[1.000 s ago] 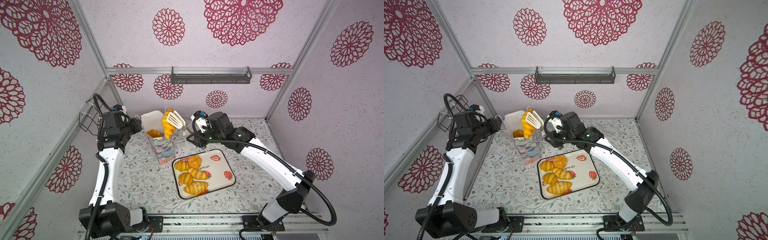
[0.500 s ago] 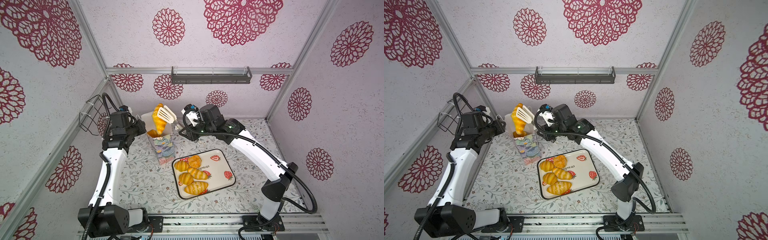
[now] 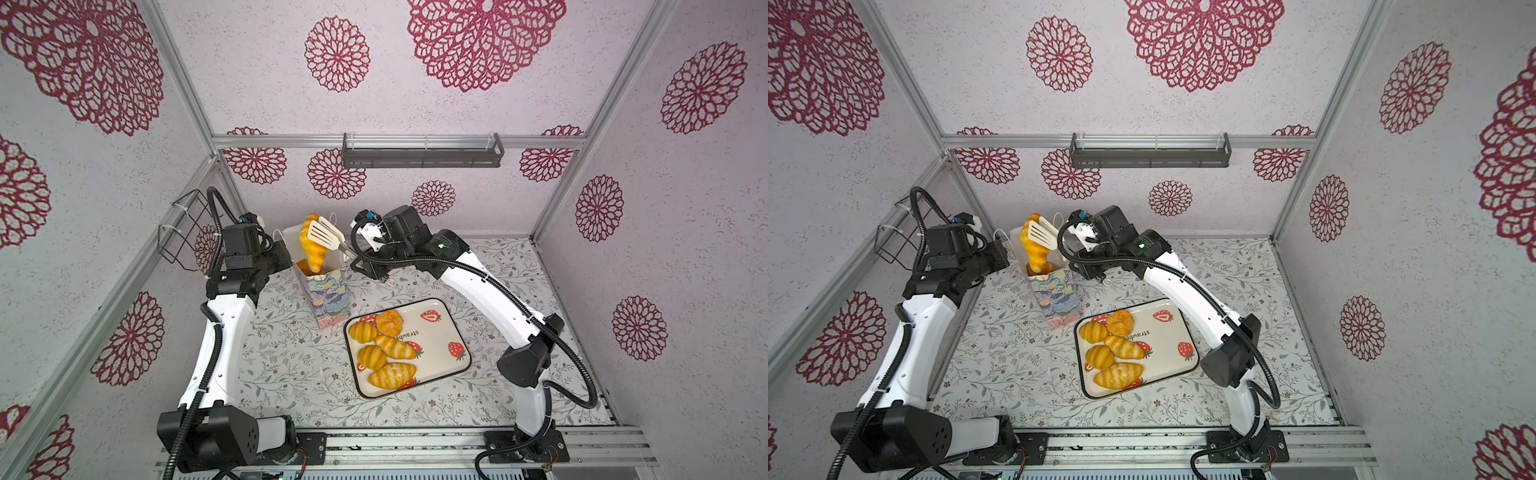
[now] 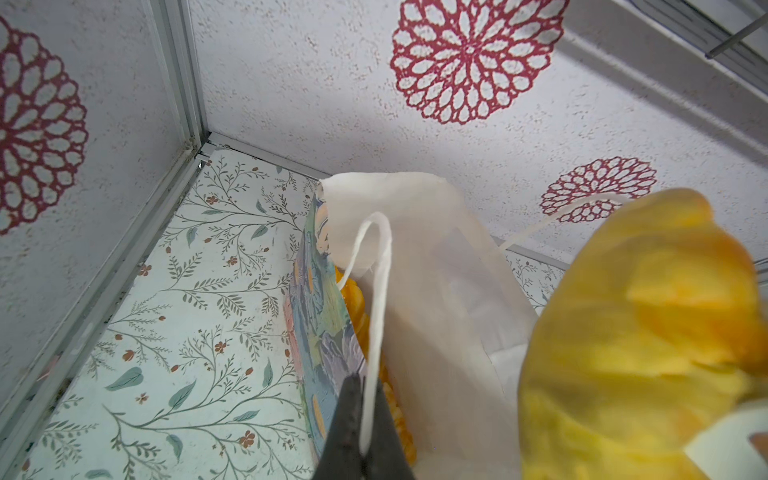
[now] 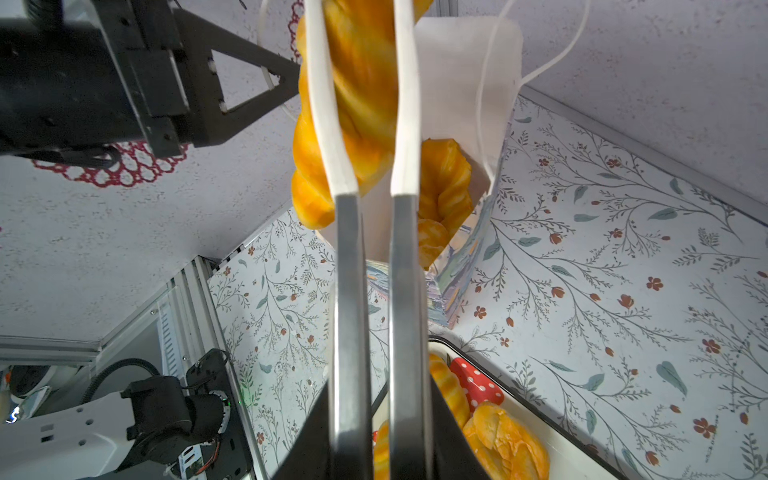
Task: Place the fake bread into the paper bag
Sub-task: 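Lower the croissant into the bag opening beside the left gripper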
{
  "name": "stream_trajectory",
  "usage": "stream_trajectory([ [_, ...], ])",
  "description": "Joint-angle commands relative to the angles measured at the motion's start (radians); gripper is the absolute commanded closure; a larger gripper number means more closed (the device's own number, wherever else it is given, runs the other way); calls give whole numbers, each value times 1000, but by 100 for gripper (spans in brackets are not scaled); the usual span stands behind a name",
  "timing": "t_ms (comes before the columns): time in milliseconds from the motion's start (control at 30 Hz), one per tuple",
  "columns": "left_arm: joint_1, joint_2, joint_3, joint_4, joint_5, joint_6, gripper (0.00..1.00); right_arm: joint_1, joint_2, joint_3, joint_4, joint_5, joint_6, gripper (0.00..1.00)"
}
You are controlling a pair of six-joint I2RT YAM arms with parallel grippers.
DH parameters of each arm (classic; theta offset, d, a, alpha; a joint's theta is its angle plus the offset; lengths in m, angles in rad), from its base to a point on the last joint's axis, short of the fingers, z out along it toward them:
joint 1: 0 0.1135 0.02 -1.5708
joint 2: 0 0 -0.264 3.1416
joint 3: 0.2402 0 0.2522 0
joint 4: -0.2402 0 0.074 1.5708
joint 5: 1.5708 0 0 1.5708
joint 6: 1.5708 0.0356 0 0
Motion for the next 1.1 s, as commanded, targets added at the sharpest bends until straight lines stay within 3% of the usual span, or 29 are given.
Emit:
stream_trajectory([
  [0, 11, 10, -5, 10, -4, 7, 100, 6, -19, 56, 26, 22, -34, 72],
  [333, 96, 15, 3, 24, 18, -48, 100, 6, -3, 57, 16, 19, -36, 72],
  [600, 87, 21, -3, 38, 74, -38, 100, 38, 22, 55, 4, -1, -36, 72],
  [1067, 59, 15, -12, 32, 76, -22, 100, 40, 39, 58, 22, -1, -13, 68],
])
